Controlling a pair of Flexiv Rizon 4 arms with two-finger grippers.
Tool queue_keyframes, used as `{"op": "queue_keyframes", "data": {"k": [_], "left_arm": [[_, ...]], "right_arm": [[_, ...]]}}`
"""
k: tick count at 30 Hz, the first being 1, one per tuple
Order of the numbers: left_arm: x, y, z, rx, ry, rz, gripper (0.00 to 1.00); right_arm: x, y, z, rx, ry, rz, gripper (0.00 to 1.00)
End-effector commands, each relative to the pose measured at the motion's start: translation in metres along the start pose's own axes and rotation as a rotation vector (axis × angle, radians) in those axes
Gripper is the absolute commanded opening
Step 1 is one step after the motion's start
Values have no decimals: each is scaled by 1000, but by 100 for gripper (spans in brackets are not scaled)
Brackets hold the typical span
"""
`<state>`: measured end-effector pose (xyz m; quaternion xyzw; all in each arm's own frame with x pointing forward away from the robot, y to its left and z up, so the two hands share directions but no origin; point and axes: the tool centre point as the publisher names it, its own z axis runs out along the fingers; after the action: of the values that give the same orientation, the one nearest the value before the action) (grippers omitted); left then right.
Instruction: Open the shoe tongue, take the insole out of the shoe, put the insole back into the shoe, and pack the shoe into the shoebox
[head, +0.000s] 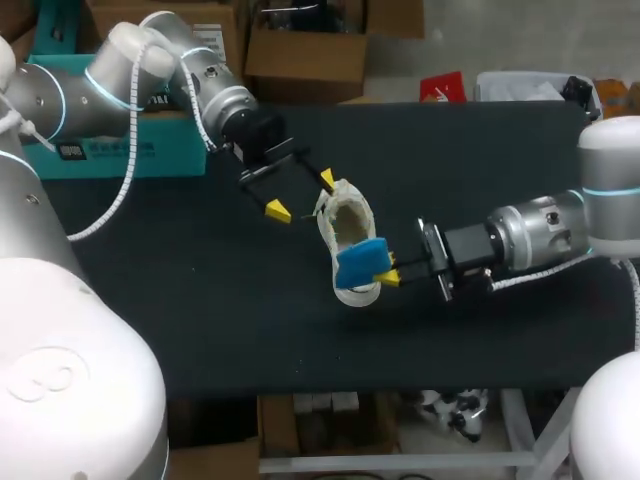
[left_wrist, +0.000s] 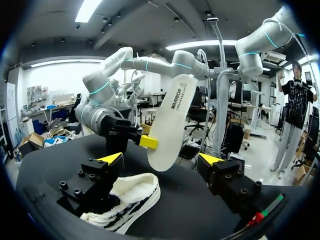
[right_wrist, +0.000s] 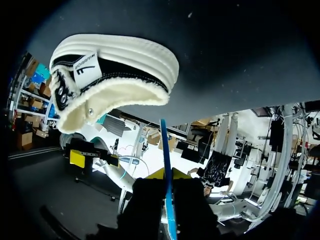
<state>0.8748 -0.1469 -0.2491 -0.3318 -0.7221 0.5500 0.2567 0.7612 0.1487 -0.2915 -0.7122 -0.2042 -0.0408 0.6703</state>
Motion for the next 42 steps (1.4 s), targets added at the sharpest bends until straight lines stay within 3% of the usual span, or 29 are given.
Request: {"op": "queue_keyframes", "data": {"k": [1,6,42], "left_arm": [[-10,8,-6,13,179,-5,100],[-16,10,-10,-34,186,-39,100],[-21,9,-12,-64,185,-9,100]], "right_arm": [[2,11,1,51,-22,3,0],[2,7,4,81,-30,12,0],[2,7,4,81,-30,12,0]]}}
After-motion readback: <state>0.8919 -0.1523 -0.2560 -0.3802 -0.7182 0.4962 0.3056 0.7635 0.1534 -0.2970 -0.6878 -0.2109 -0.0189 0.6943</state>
